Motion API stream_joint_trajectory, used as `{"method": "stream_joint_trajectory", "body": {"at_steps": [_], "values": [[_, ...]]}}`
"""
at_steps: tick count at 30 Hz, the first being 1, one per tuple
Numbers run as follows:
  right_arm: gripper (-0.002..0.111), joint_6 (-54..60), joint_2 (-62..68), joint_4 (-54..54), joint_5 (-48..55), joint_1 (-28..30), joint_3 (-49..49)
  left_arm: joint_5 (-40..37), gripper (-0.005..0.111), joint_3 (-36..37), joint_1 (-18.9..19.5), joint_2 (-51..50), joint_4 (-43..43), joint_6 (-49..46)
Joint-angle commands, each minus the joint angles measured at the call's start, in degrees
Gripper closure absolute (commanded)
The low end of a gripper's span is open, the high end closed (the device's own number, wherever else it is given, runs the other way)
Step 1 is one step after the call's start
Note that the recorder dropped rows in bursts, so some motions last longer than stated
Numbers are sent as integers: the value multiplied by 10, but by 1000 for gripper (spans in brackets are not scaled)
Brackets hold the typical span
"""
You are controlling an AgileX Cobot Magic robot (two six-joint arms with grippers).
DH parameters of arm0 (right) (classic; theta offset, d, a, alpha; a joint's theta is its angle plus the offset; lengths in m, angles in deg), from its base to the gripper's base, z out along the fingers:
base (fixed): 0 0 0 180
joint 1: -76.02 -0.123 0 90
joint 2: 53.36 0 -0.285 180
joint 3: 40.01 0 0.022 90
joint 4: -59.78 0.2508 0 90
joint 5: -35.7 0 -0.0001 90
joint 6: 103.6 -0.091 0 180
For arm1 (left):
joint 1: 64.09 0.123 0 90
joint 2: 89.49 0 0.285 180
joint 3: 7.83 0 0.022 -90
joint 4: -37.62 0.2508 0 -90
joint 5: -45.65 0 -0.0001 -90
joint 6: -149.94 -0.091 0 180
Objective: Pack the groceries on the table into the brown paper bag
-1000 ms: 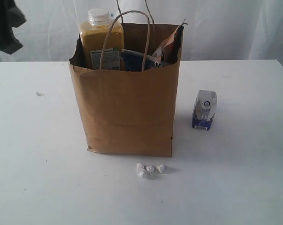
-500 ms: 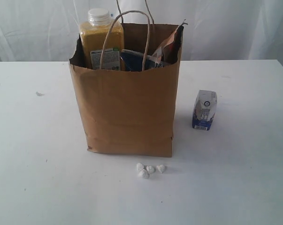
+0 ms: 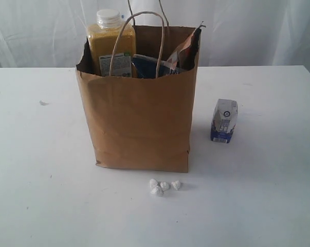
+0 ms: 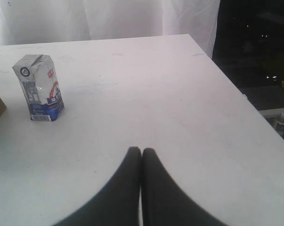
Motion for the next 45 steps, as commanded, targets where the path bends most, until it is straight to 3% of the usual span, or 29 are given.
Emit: {"method": "stream_joint_trajectory", "body": {"at_steps": [1,5,12,17,22,27,35,45], "values": [[108,5,-1,-3,-5,-2,-3,-54,107,21,1,101,-9,-6],[108,5,-1,-3,-5,-2,-3,-74,107,23,1,161,-17,-37],[108,5,-1,-3,-5,-2,-3,-60,107,25,1,192,-160,-78],[108,5,-1,-3,-5,-2,-3,35,107,67,1,192,-160,-141],[108,5,-1,-3,-5,-2,-3,199,107,172,1,193,-160,-254],[108,5,-1,-3,-5,-2,-3,263,107,232,1,222,-193,-252],[108,5,-1,-3,-5,-2,-3,274,107,239,1,330,-194,-252],[108,5,-1,-3,-5,-2,-3,163,107,247,1,357,-204,-249]]}}
